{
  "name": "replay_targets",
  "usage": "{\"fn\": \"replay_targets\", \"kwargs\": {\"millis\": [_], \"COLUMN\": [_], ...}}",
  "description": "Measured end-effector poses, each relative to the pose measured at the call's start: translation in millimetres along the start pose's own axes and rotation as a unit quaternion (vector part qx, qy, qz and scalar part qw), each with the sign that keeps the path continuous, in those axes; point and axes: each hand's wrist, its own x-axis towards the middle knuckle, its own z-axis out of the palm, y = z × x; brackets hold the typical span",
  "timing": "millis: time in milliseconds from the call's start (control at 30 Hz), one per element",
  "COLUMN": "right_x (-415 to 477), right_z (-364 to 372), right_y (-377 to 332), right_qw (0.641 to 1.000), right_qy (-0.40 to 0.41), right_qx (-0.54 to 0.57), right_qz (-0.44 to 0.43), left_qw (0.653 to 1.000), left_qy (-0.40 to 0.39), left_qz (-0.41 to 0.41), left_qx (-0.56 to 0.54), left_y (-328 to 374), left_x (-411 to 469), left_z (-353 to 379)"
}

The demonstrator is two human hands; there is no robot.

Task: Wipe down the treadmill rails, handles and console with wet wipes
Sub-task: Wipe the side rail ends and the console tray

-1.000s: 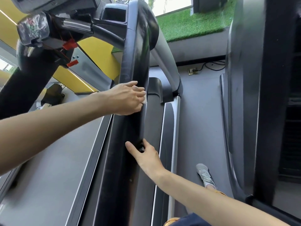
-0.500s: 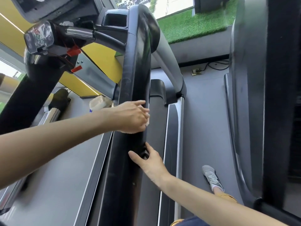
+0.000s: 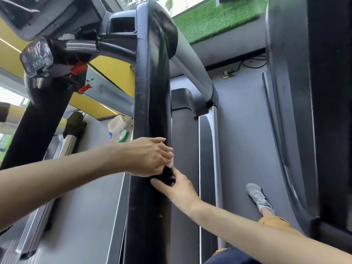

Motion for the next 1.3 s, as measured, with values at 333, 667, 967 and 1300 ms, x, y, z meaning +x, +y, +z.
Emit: {"fn": "replay_targets", "kwargs": {"millis": [333,667,967,1300], "right_x": [-19.5,-21.1,-39.9,-62.7], "right_z": [-14.4,-6.5,1.0,13.1], "right_y": [0.7,12.3,22.9,36.9], "right_qw": [1.000,0.998,0.997,0.997], "right_qy": [-0.027,-0.018,0.004,0.013], "right_qx": [-0.011,0.018,-0.001,-0.014], "right_qz": [0.011,0.051,0.074,0.069], "left_qw": [0.978,0.965,0.955,0.994], "left_qy": [-0.167,-0.120,-0.233,-0.045], "left_qz": [-0.054,-0.189,-0.043,0.025], "left_qx": [0.111,0.132,0.176,0.092], "left_y": [-24.9,-50.6,12.8,87.3], "left_x": [54.8,72.2,51.8,3.2], "left_z": [-14.5,-4.6,-20.5,15.4]}}
